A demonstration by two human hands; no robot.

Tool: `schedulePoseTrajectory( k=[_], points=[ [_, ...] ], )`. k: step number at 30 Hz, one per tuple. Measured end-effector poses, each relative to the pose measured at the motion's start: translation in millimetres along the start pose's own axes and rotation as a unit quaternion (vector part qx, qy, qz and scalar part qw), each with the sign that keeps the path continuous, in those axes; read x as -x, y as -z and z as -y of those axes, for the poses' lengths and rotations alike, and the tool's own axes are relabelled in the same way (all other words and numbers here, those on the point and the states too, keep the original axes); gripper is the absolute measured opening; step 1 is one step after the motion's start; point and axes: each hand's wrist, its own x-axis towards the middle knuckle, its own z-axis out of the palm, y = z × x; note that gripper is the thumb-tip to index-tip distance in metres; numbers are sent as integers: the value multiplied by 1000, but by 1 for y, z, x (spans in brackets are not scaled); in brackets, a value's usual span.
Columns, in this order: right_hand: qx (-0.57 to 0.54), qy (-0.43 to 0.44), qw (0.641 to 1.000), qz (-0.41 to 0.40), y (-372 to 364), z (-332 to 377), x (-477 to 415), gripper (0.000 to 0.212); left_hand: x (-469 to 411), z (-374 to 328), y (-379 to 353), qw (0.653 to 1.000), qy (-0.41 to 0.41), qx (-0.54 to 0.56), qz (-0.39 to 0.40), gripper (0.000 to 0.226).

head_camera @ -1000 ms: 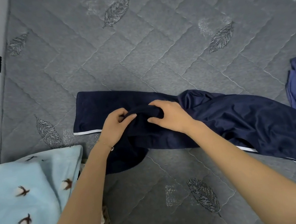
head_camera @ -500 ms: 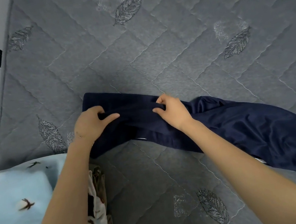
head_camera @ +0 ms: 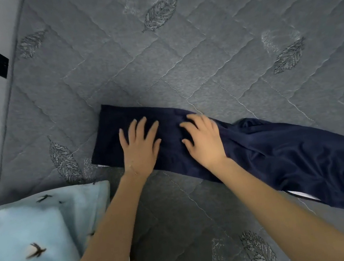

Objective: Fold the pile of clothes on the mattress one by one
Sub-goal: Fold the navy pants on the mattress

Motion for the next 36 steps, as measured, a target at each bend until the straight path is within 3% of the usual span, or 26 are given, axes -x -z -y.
schedulePoseTrajectory(
  k=[2,4,9,12,15,18,21,26,30,36],
  points=[
    [32,-5,997,75,-3,-1,8,55,5,2,-18,995,31,5,99,64],
    [69,-13,989,130,-6,-5,15,65,6,13,-29,987,63,3,148,77],
    [86,-18,989,120,-3,-25,35,73,3,17,-18,976,114,16,182,87],
    [54,-42,995,71,7,-42,48,66,1,-13,-12,984,118,79,105,79],
    [34,-73,997,8,22,-66,62,56,-6,-62,-16,995,13,100,5,59],
    [30,-121,991,-42,40,-99,79,54,-18,-121,-19,989,-89,119,-11,47],
    [23,-160,985,-56,53,-130,104,65,-34,-172,-24,981,-137,132,-35,38],
    [9,-176,984,7,49,-157,141,73,-60,-218,-26,987,-45,150,-21,23],
    [12,-202,978,57,43,-170,149,73,-69,-225,-30,994,-81,51,59,24],
    [-15,-241,964,109,32,-169,164,80,-78,-234,-29,992,-21,103,-74,11]
  ],
)
